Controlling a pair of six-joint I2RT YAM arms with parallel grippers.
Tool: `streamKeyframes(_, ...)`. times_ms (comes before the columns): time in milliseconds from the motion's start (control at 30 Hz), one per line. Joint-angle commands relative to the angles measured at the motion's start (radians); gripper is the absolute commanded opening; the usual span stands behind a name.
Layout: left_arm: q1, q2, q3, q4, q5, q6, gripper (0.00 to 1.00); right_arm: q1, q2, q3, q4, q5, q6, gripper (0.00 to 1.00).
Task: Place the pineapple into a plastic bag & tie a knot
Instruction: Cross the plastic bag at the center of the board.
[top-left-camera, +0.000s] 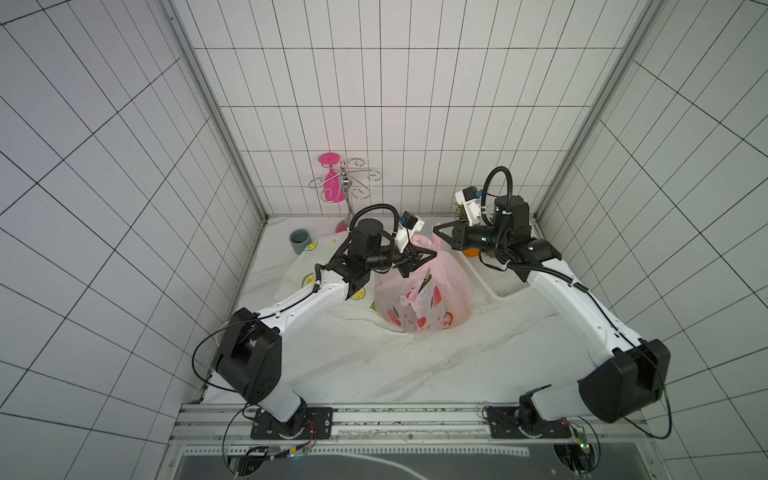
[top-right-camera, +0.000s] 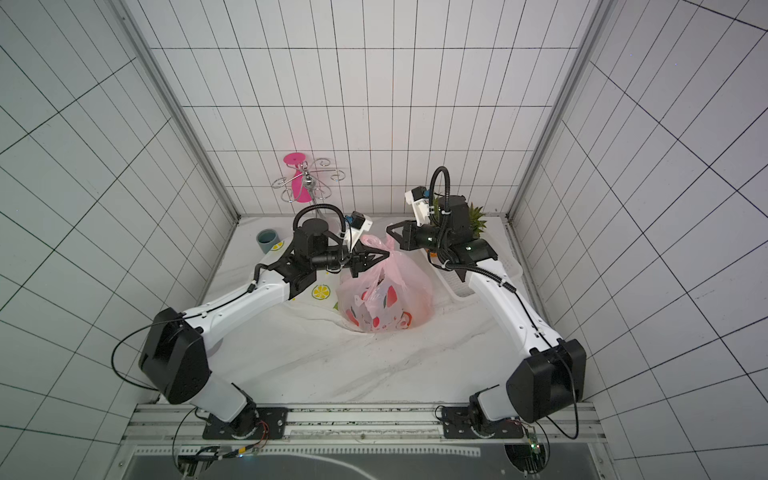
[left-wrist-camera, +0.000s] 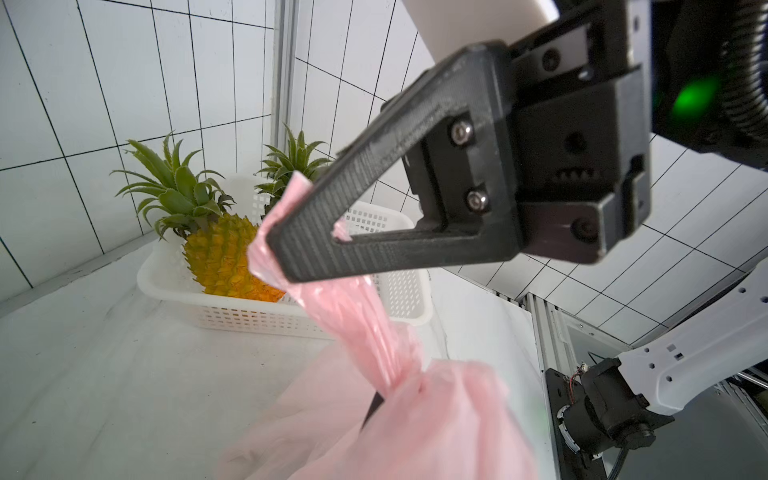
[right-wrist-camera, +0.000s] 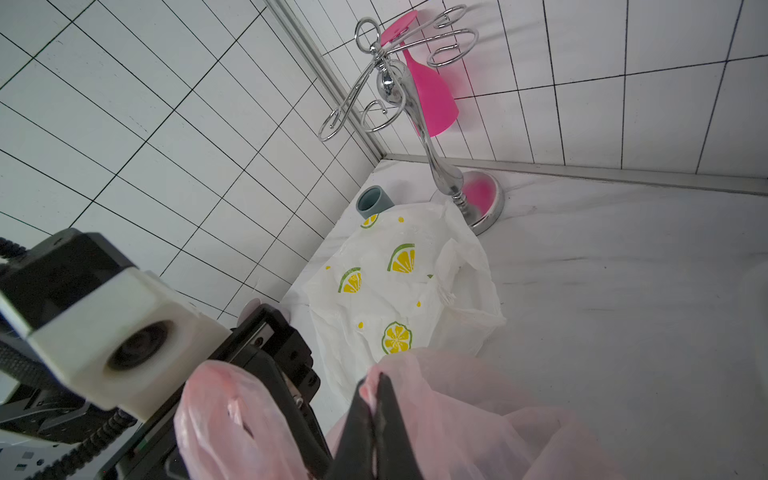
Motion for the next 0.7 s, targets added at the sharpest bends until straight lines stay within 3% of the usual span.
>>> streamKeyframes(0, -0.005, 0.011, 0.001, -0.001, -0.010, 0.004, 0.17, 0.005, -0.016, 0.104, -0.006, 0.029, -0.020, 0.00)
streamKeyframes(500, -0.008, 0.009, -0.019, -0.052, -0.022, 0.016, 0.24, 0.005, -0.039, 0.097, 0.011, 0.049, -0.036, 0.00)
streamKeyframes(567, -0.007, 0.014, -0.008, -0.085, -0.032, 0.029, 0.23, 0.006, -0.057, 0.082, 0.021, 0.038, -0.039, 0.00)
streamKeyframes(667, -0.005, 0.026, 0.012, -0.116, -0.079, 0.033, 0.12, 0.010, -0.105, 0.037, 0.043, 0.001, -0.043, 0.00)
